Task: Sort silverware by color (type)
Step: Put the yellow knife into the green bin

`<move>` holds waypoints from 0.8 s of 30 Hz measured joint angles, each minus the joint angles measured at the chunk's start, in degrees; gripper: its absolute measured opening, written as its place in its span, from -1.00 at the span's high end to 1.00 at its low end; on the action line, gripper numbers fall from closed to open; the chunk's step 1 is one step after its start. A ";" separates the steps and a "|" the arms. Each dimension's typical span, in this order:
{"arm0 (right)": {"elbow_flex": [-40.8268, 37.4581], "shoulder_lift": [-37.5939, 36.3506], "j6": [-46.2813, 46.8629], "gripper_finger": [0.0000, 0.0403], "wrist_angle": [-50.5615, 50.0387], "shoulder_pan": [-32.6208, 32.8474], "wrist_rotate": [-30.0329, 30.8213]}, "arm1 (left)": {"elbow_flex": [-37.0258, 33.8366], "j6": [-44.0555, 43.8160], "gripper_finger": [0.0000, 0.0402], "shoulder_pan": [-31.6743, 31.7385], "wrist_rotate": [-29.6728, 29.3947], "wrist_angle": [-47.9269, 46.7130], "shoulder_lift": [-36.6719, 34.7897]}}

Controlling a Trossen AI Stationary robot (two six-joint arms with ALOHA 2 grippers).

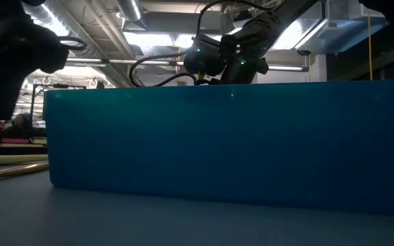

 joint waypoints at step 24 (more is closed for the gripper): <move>0.00 -0.02 -0.02 0.38 0.02 -0.01 0.00 | -0.46 4.85 0.45 4.96 -6.82 -5.23 0.00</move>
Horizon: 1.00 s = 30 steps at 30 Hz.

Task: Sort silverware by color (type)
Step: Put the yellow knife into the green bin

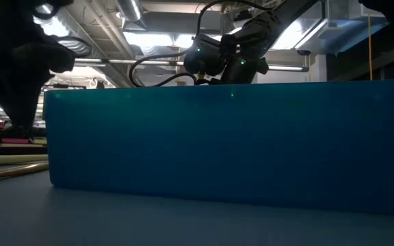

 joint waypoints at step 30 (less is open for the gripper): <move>0.00 -0.04 0.00 0.38 0.11 0.01 0.00 | -11.63 6.07 0.45 7.37 3.15 17.17 -0.03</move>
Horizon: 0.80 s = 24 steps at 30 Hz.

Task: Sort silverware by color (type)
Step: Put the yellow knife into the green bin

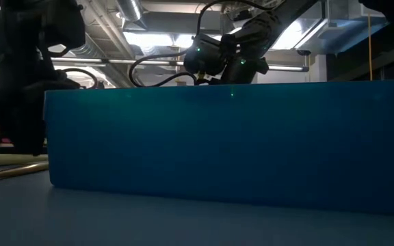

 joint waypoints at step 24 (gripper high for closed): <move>0.00 0.00 0.00 0.38 0.00 0.00 0.00 | -1.79 2.98 0.45 -0.04 -0.02 0.96 0.07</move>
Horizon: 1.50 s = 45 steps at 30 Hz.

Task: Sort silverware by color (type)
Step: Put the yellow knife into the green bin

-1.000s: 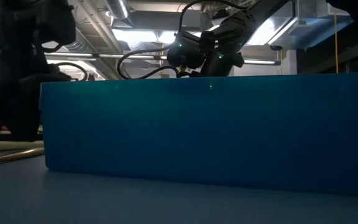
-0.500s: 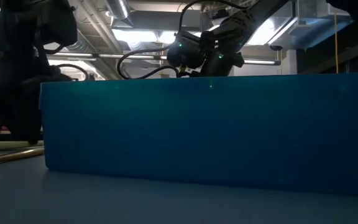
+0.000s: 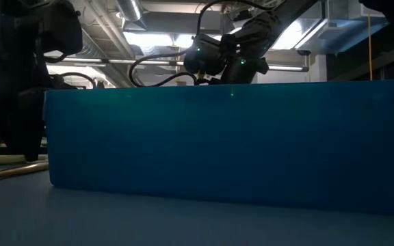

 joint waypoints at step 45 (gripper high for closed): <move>25.64 -1.52 -0.14 0.38 -39.27 0.00 0.01 | 3.13 0.24 0.78 -0.02 -3.56 -4.19 2.96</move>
